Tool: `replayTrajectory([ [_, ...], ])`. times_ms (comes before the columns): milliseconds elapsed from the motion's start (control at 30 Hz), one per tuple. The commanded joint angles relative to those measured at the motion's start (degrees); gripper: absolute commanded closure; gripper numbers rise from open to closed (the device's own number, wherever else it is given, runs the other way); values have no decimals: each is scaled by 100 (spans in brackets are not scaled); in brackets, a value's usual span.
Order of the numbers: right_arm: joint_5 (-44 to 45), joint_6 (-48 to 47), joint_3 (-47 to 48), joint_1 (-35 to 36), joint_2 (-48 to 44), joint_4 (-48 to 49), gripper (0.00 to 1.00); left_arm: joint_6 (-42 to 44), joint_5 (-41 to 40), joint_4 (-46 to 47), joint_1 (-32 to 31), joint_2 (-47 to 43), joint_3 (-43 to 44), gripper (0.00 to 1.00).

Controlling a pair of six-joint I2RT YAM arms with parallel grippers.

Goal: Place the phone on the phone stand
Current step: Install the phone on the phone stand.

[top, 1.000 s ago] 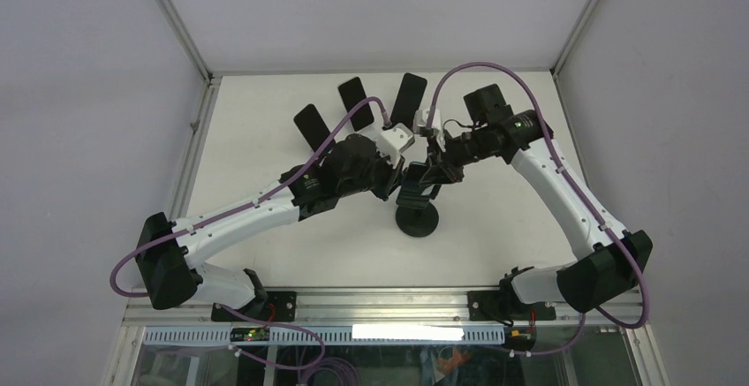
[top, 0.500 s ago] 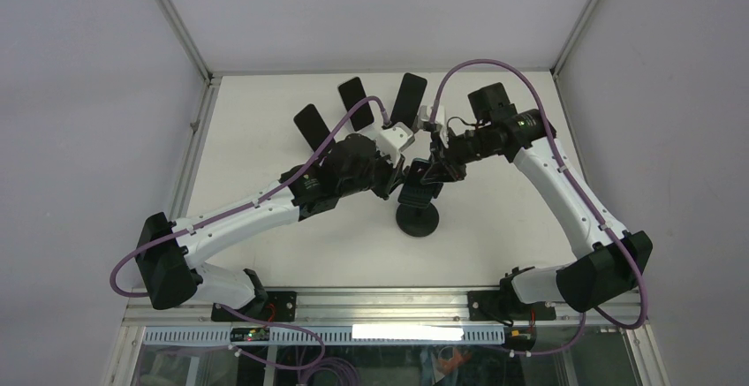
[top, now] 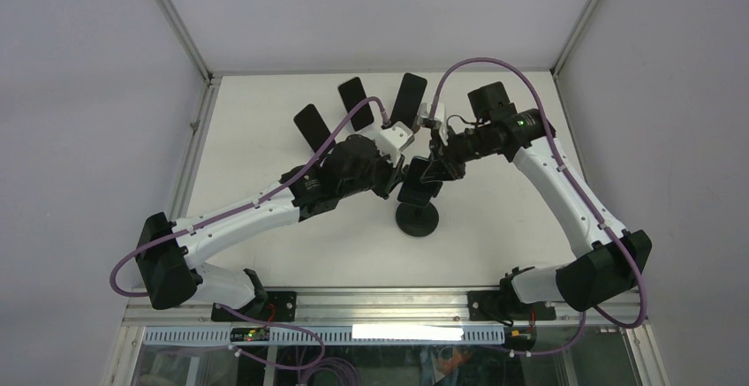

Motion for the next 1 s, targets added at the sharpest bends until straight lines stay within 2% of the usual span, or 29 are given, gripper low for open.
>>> replayTrajectory([
  [0, 1461, 240, -136, -343, 48, -612, 100, 183, -1036, -122, 167, -339, 144, 100],
  [967, 2099, 819, -328, -343, -46, -588, 100, 148, -1669, 5, 171, -333, -167, 100],
])
